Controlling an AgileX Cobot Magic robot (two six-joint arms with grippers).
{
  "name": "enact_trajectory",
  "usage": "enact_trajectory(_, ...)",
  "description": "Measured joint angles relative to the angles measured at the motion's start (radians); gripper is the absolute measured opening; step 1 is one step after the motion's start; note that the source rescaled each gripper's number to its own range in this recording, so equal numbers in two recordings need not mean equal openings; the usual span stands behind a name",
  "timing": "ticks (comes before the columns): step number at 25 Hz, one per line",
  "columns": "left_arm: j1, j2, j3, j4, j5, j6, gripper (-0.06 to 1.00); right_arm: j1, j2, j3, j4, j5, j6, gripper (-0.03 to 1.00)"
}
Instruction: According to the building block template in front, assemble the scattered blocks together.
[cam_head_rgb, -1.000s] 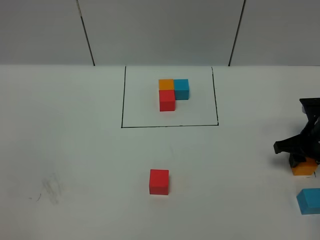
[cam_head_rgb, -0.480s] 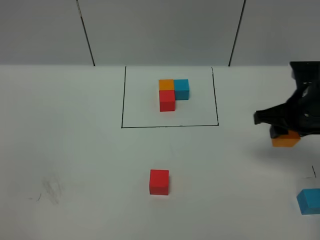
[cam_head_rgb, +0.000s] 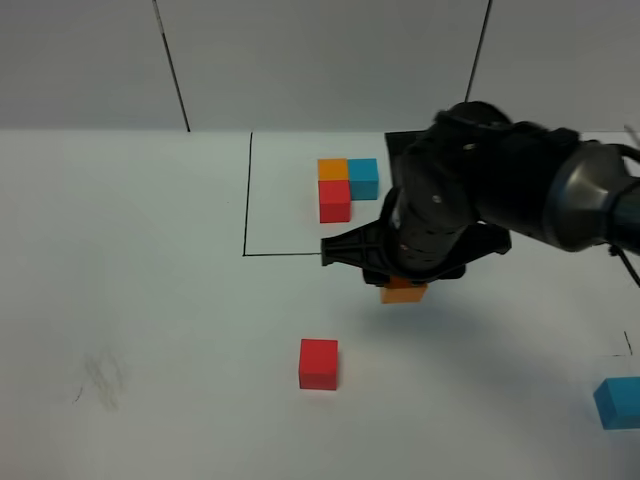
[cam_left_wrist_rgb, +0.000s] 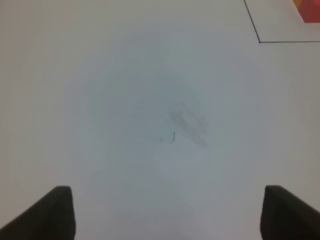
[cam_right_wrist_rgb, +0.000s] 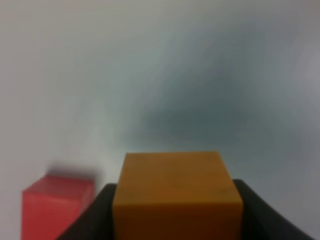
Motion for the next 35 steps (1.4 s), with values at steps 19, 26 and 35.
enact_trajectory(19,0.000,0.000,0.000,0.000,0.000,0.001,0.65,0.028,0.361,-0.439,0.091,0.242,0.049,0.01)
enact_trajectory(26,0.000,0.000,0.000,0.000,0.000,0.002,0.65,0.044,0.376,-0.442,0.106,0.248,0.063,0.01)
enact_trajectory(35,0.000,0.000,0.000,0.000,0.000,0.001,0.65,0.100,0.380,-0.442,0.056,0.237,0.113,0.01)
